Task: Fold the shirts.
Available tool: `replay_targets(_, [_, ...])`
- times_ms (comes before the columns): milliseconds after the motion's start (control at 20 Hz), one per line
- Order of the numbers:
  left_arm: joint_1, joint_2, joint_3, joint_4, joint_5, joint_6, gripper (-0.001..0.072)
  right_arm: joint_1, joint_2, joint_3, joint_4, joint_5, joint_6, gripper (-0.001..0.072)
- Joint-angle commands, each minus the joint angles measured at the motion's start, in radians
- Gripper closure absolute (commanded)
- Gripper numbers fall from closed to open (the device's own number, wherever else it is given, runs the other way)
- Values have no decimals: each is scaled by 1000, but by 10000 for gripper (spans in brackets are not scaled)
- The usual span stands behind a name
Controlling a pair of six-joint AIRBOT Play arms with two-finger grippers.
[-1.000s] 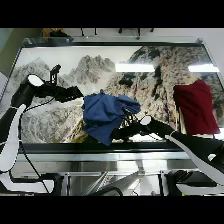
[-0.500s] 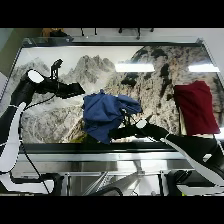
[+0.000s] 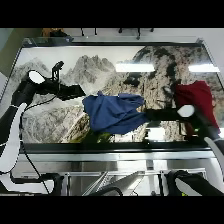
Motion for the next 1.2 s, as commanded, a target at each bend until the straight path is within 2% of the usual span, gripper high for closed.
replay_targets(0, [-29, -1, -66, -2, 22, 0, 11, -249, 76, 1, -111, 159, -7, 700])
replay_targets(350, [-108, -1, -222, -3, 246, 2, 12, -275, 68, 1, -111, 146, -24, 700])
replay_targets(500, [-149, -31, -200, -9, 275, 51, 12, -274, 52, 1, -108, 143, -24, 700])
replay_targets(600, [-168, -92, -144, -10, 253, 57, 12, -274, 39, 1, -106, 143, -24, 700])
replay_targets(850, [-171, -259, 40, -10, 92, 62, 12, -274, 29, 1, -107, 144, -43, 700])
replay_targets(900, [-172, -277, 66, -11, 59, 75, 60, -274, 29, 1, -107, 143, -43, 700])
replay_targets(1000, [-183, -298, 97, -9, -3, 119, 386, -274, 29, 1, -107, 143, -43, 700])
replay_targets(1100, [-183, -295, 99, -9, -44, 140, 593, -274, 30, 1, -102, 143, -43, 700])
replay_targets(1150, [-182, -291, 98, -7, -63, 142, 663, -274, 29, 1, -102, 144, -43, 700])
